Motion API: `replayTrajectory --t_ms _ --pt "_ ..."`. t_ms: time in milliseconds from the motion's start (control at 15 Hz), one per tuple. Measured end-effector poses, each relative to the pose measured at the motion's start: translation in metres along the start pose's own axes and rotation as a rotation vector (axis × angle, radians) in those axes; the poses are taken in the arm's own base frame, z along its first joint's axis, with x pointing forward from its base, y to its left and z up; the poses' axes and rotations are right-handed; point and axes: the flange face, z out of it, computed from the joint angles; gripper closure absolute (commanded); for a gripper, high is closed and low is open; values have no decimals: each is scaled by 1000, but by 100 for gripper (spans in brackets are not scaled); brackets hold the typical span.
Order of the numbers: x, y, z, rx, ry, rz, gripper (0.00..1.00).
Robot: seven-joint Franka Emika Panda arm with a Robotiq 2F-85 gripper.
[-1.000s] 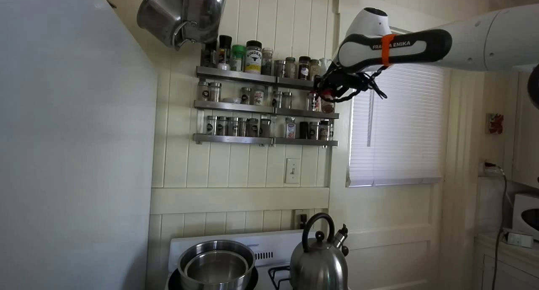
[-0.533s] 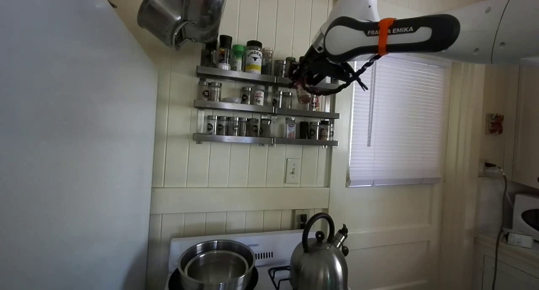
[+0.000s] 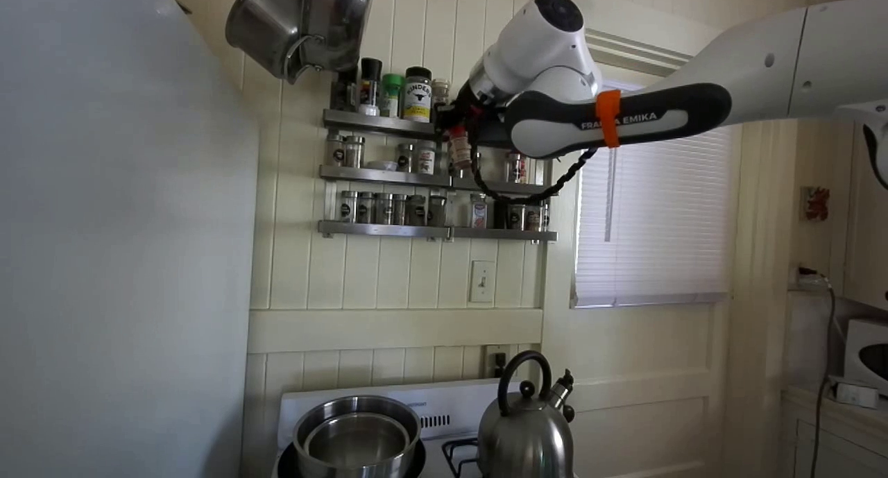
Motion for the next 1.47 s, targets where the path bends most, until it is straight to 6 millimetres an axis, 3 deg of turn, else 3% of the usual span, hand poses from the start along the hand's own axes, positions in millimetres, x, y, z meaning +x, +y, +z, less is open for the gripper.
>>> replayTrajectory --t_ms 200,267,533,600,933,1133,1467 --pt "-14 -12 4 -32 18 34 79" --pt "-19 -15 6 -34 15 50 54" --pt "-20 -15 7 -35 13 53 54" --pt "-19 -14 7 -35 14 54 79" --pt "-27 -18 13 -42 11 70 79" --pt "-54 -38 25 -46 11 89 79" --pt "-126 -98 35 13 -20 112 79"
